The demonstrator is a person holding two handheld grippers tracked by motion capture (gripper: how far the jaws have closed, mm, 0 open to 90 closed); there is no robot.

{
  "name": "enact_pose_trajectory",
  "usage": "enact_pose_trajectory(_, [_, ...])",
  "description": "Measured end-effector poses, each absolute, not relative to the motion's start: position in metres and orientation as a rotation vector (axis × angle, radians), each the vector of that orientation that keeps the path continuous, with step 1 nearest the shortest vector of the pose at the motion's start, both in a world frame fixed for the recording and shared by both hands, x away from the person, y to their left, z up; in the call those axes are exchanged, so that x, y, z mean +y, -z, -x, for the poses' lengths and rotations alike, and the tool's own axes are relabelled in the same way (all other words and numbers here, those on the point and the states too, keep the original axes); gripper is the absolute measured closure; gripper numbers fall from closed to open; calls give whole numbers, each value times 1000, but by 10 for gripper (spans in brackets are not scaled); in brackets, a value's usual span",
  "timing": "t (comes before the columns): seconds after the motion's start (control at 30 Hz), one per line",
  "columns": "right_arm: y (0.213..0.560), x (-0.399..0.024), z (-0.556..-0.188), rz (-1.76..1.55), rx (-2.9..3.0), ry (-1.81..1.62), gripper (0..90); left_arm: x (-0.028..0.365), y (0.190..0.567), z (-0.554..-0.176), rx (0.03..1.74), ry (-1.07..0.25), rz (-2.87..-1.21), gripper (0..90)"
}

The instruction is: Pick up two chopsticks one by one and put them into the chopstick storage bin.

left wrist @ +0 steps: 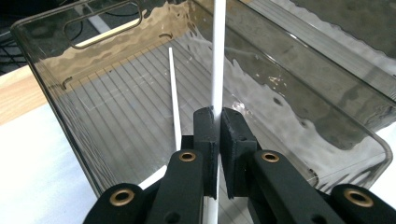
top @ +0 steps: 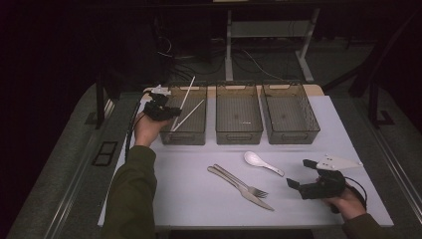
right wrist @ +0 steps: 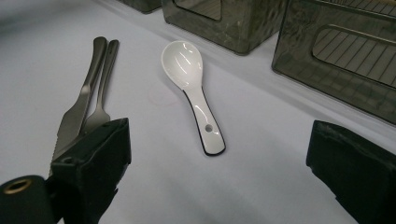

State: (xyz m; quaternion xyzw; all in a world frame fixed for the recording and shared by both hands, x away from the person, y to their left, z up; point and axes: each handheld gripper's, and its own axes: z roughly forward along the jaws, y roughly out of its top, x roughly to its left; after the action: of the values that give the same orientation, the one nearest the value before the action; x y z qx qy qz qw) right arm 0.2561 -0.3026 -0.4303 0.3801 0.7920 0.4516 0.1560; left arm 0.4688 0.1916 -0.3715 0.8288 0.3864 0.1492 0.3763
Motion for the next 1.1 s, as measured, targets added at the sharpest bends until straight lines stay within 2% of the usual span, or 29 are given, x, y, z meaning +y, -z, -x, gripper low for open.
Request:
enact_pose_trajectory(0.7, [430, -303, -256, -1085, 2268, -1301, 65, 183, 387, -476, 1041, -380, -2154, 808])
enact_pose_trajectory(0.97, [430, -303, -256, -1085, 2270, -1298, 65, 185, 378, -469, 1023, -374, -2101, 717])
enact_pose_trajectory(1.1, [430, -303, -256, -1088, 2270, -1295, 65, 187, 371, -463, 1014, -365, -2062, 629])
